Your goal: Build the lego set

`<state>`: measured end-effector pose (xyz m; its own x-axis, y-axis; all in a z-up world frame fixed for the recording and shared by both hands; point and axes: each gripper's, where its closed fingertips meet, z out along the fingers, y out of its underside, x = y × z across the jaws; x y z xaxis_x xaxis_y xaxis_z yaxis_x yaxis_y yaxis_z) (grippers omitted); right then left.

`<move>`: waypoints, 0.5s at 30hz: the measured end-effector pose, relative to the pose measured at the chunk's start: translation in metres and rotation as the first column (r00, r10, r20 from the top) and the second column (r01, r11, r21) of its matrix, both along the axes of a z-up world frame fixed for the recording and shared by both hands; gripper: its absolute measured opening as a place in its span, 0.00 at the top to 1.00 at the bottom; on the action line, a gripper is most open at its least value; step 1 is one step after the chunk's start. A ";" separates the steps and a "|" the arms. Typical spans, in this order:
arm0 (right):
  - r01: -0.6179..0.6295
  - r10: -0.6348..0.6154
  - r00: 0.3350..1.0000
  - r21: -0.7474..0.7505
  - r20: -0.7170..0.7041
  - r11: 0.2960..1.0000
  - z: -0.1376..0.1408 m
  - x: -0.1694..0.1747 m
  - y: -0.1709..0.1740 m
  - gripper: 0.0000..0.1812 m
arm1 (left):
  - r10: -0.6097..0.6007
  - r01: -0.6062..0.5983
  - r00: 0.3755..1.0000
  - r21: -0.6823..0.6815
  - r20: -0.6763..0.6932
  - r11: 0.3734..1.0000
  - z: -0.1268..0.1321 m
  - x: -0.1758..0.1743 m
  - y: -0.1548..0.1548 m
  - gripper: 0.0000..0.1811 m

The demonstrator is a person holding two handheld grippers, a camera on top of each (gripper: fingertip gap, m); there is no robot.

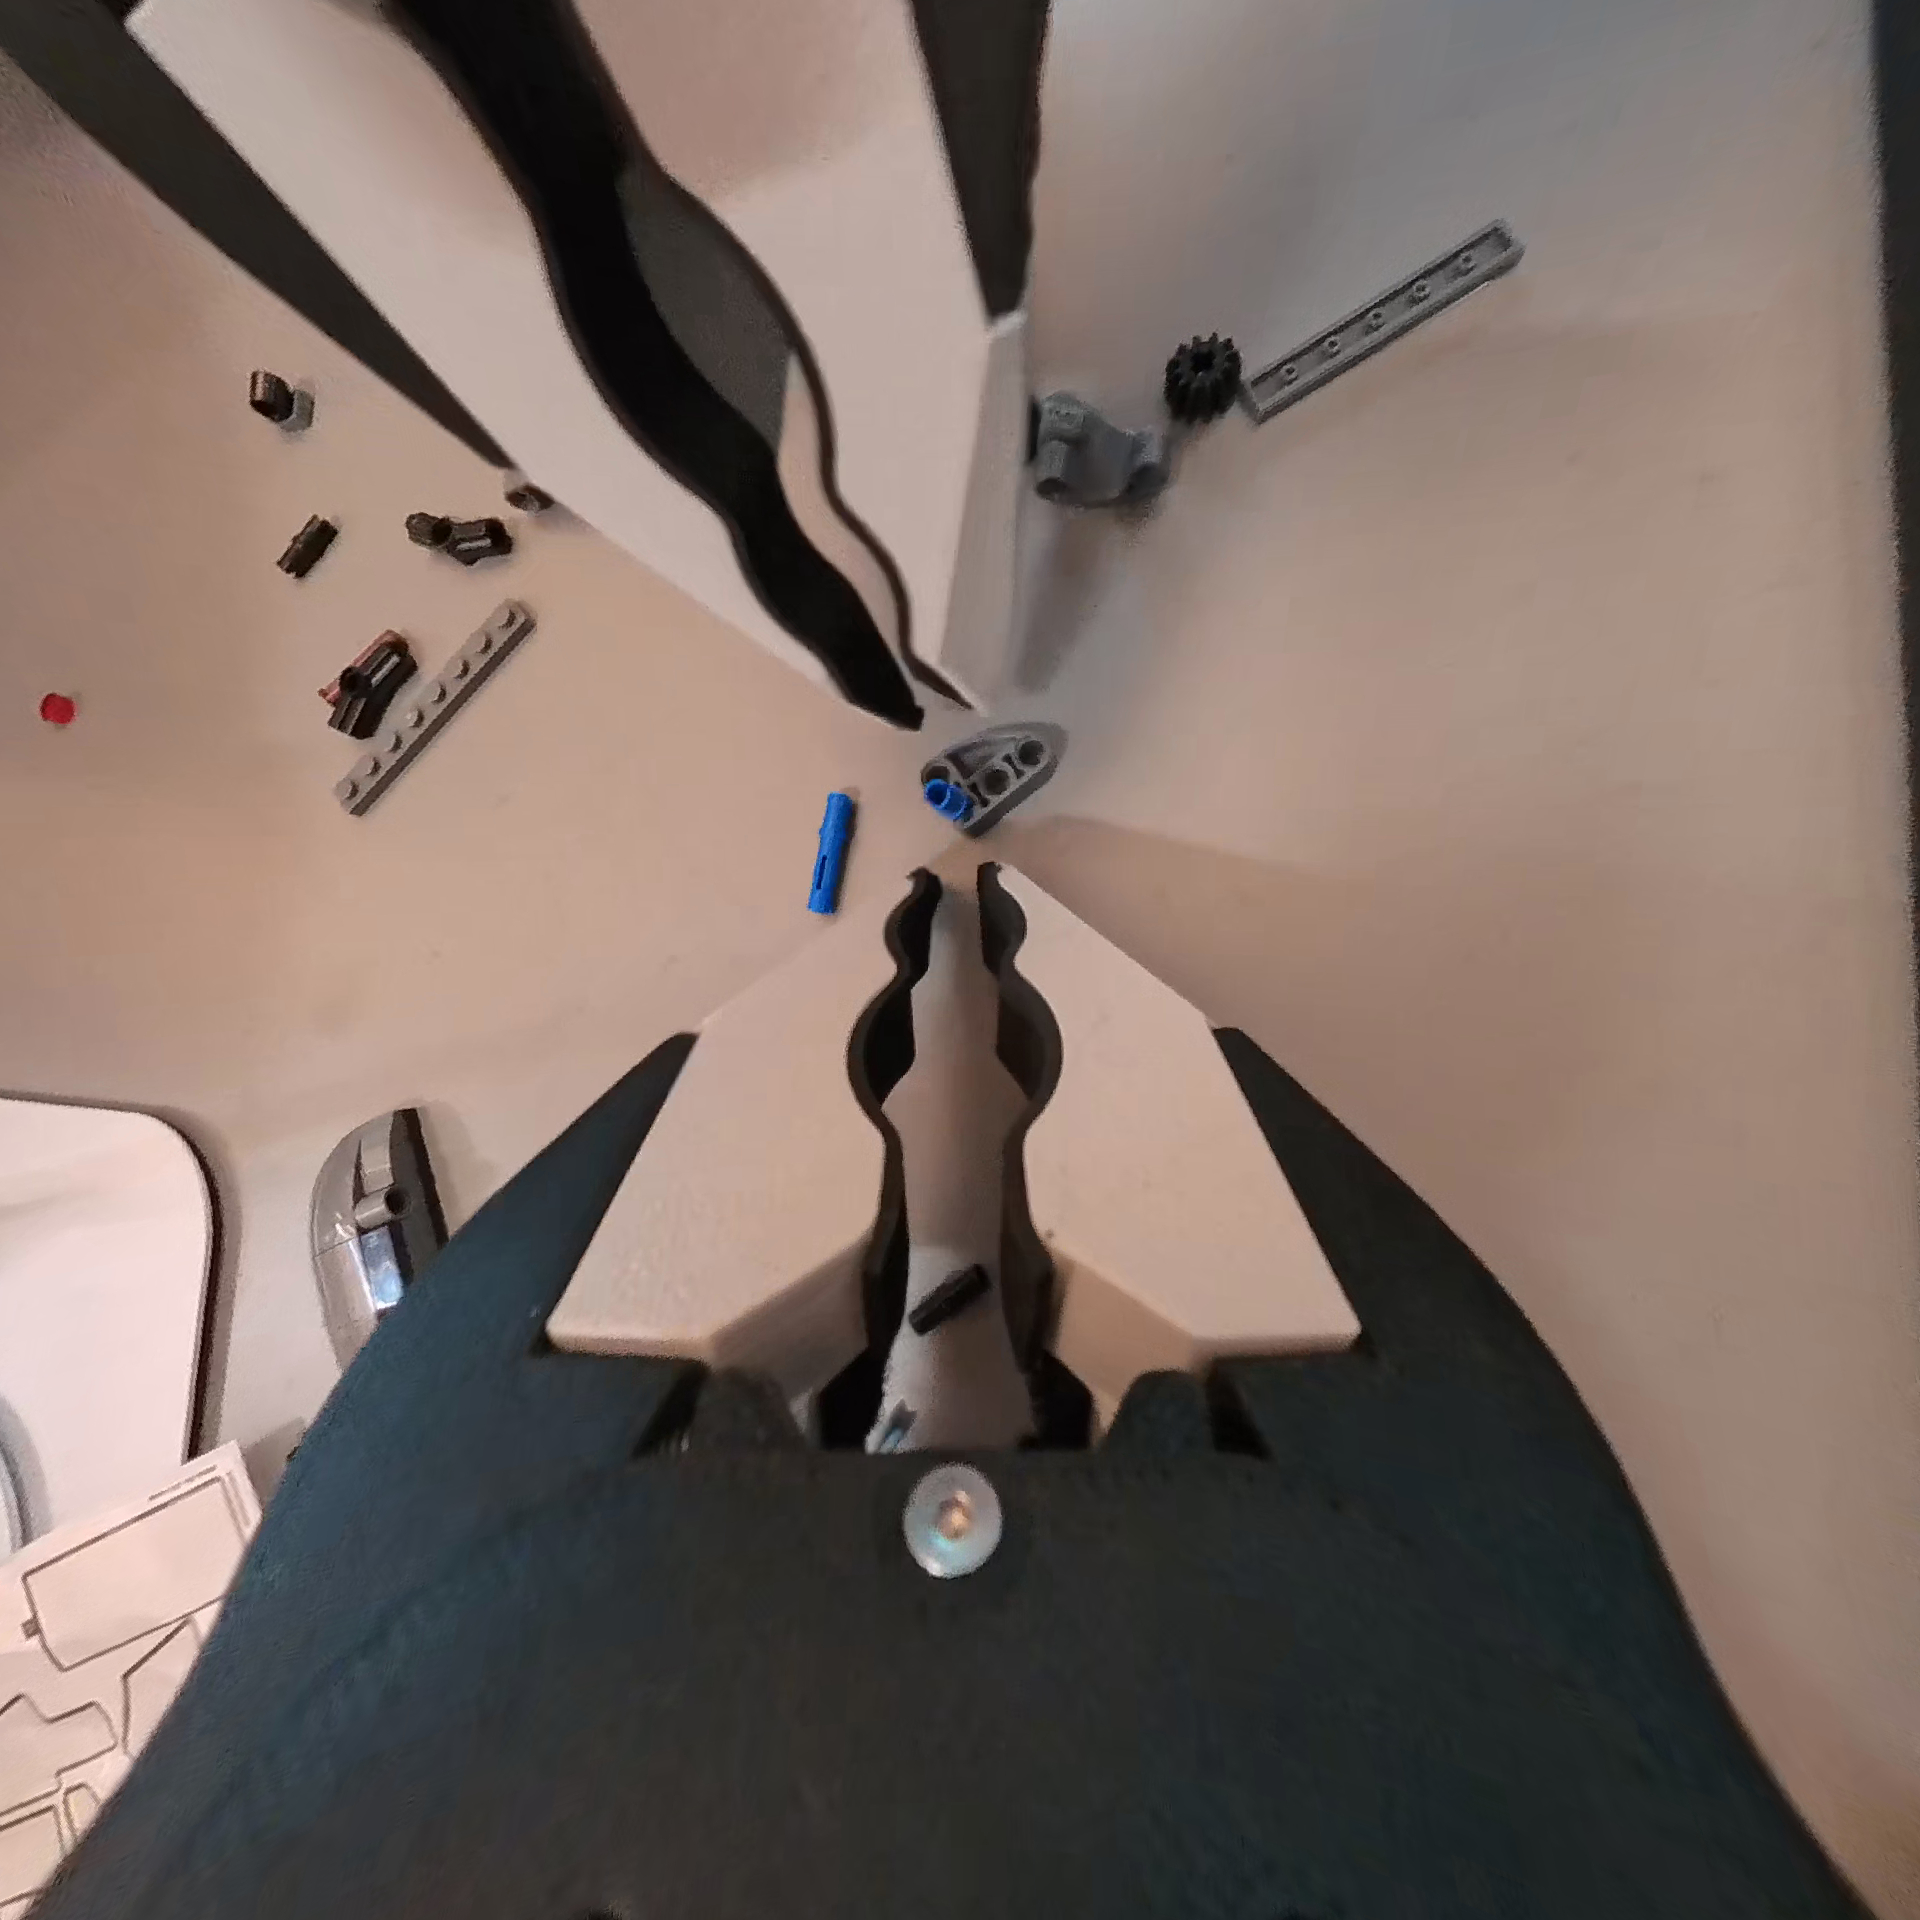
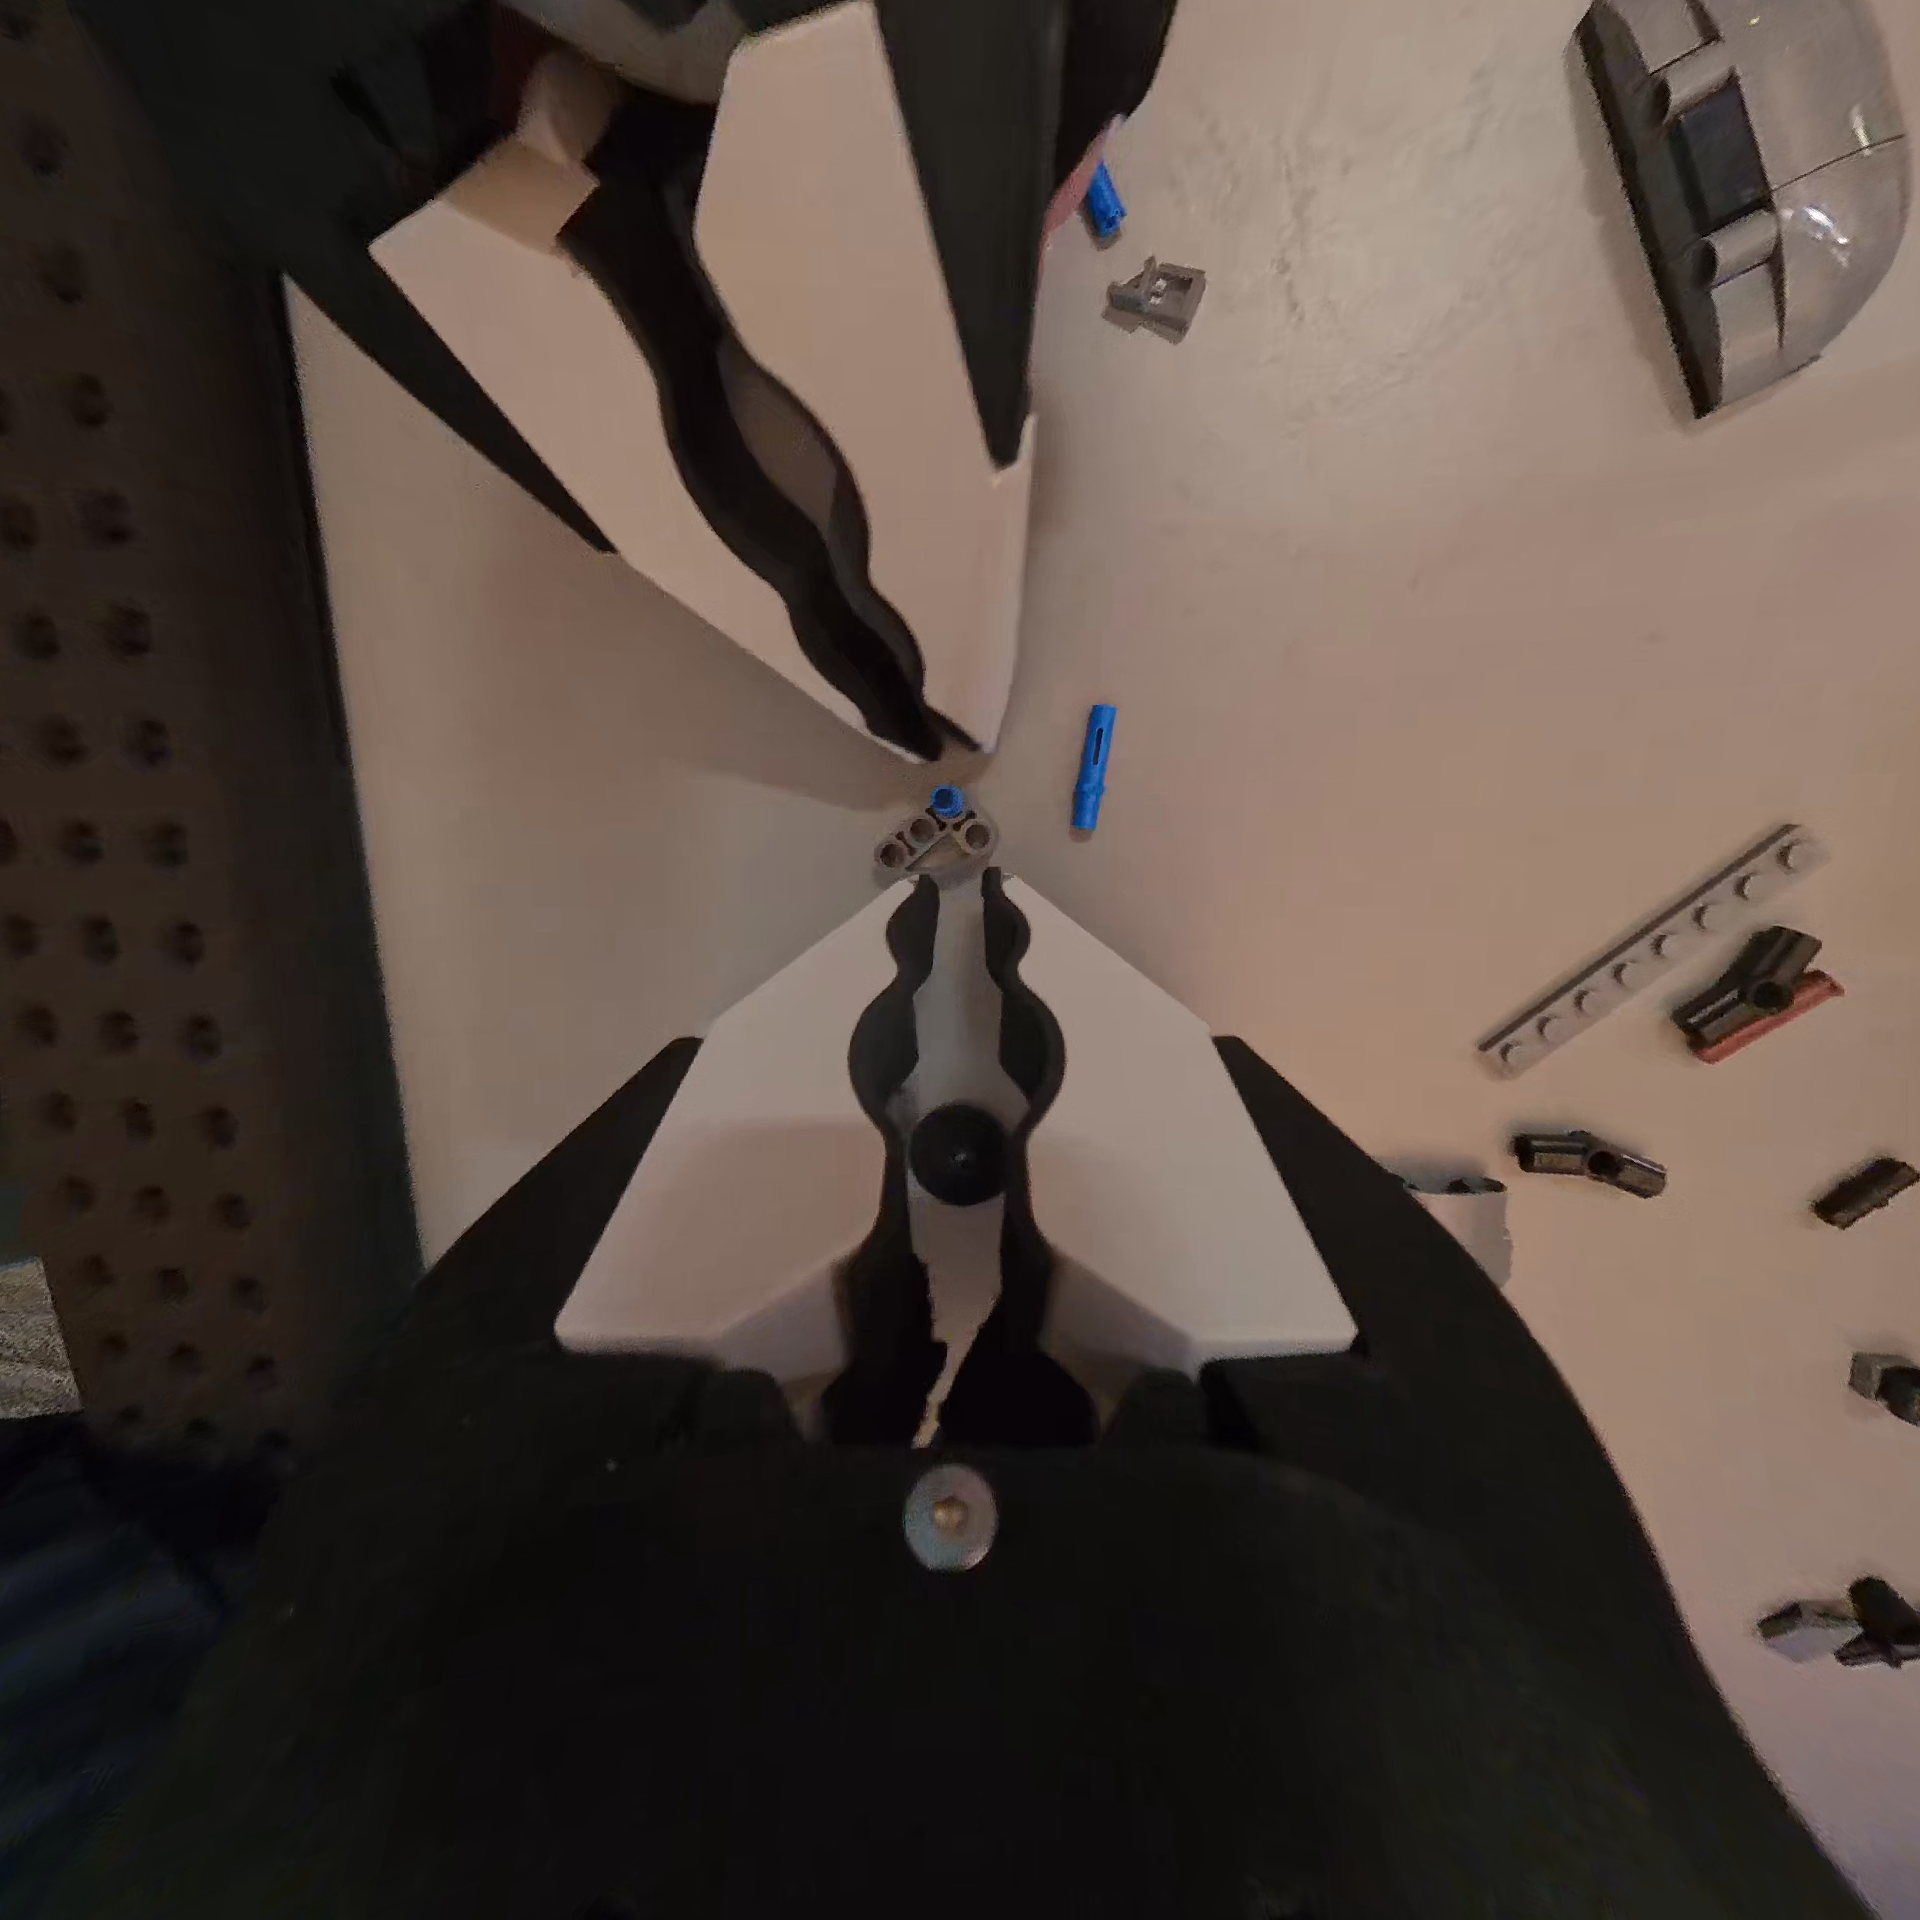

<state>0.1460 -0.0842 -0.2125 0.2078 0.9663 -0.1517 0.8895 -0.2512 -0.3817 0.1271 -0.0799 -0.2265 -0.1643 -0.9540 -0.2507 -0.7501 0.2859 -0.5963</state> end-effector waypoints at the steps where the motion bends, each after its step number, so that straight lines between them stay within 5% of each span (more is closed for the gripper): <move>1: -0.007 0.007 1.000 0.004 0.003 1.000 -0.001 -0.001 -0.002 0.95 | 0.001 -0.001 1.000 0.004 0.000 1.000 0.000 0.000 0.001 0.96; 15: -0.036 0.036 0.999 0.074 0.001 0.997 -0.015 -0.012 0.002 0.96 | -0.048 0.048 0.999 0.004 0.015 0.999 0.001 -0.003 -0.002 0.94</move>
<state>0.1340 -0.0827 -0.2270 0.1722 0.9819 -0.0793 0.8974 -0.1896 -0.3985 0.1246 -0.0821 -0.2256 -0.2058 -0.9442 -0.2573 -0.7268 0.3235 -0.6059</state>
